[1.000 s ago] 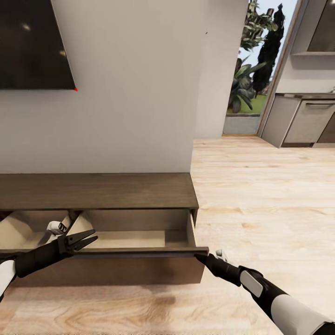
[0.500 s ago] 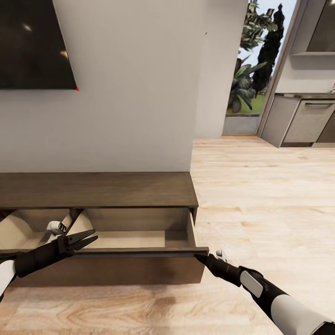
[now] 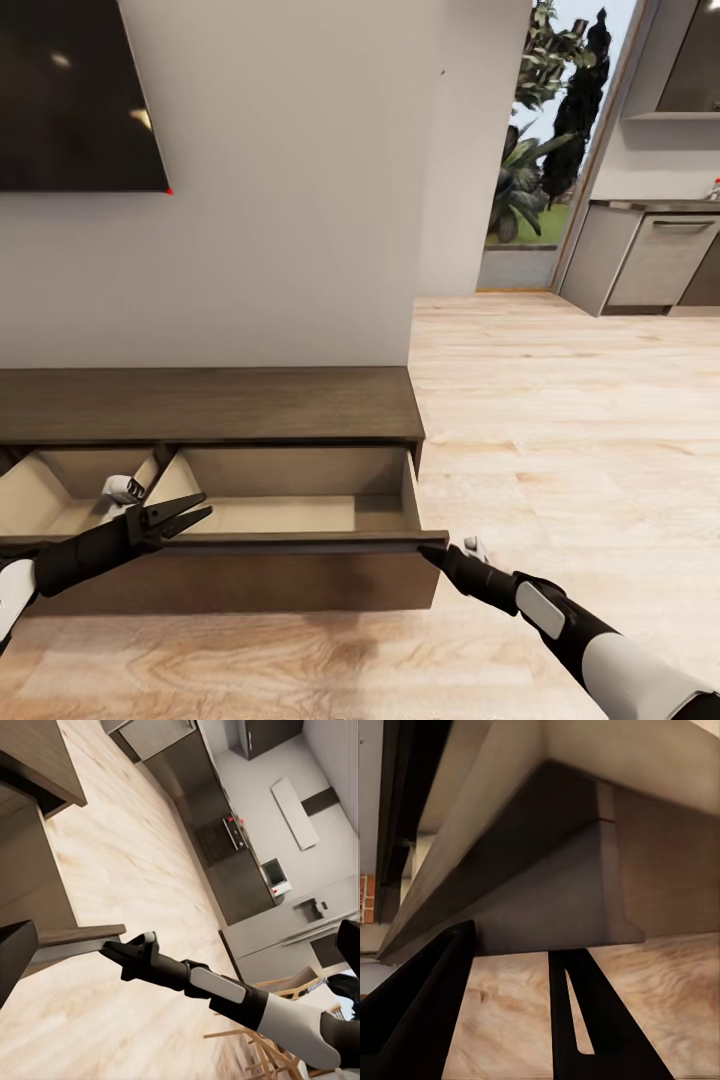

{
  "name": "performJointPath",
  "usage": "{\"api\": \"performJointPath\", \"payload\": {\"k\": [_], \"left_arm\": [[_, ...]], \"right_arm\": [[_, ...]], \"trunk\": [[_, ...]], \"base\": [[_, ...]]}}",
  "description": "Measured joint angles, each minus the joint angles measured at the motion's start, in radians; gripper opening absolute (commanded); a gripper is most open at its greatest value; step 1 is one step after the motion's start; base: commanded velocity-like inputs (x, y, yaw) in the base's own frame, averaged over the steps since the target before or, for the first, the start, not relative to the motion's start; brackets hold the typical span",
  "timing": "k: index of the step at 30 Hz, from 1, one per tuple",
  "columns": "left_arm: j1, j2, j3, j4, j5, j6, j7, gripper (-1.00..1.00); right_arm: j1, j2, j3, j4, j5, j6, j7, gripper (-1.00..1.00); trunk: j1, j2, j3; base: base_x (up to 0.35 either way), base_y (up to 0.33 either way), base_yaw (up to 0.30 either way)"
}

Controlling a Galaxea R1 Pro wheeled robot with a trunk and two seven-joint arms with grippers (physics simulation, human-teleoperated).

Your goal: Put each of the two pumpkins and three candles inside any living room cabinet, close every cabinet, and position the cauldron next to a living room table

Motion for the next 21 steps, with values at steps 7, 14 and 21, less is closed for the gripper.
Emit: {"api": "performJointPath", "payload": {"k": [7,14,21], "left_arm": [[0.000,-0.006,0.000,-0.001,0.000,0.000,0.000,1.00],[0.000,-0.006,0.000,-0.001,0.000,0.000,0.000,1.00],[0.000,-0.006,0.000,-0.001,0.000,0.000,0.000,1.00]], "right_arm": [[0.000,0.000,0.002,0.004,-0.002,0.001,0.007,-1.00],[0.000,0.000,0.002,0.004,-0.001,0.000,0.007,-1.00],[0.000,0.000,0.002,0.004,-0.002,0.001,0.007,-1.00]], "trunk": [[0.000,0.000,0.000],[0.000,0.000,0.000],[0.000,0.000,0.000]], "base": [[-0.009,0.000,0.000],[-0.064,0.000,0.000],[-0.005,0.000,0.000]]}}
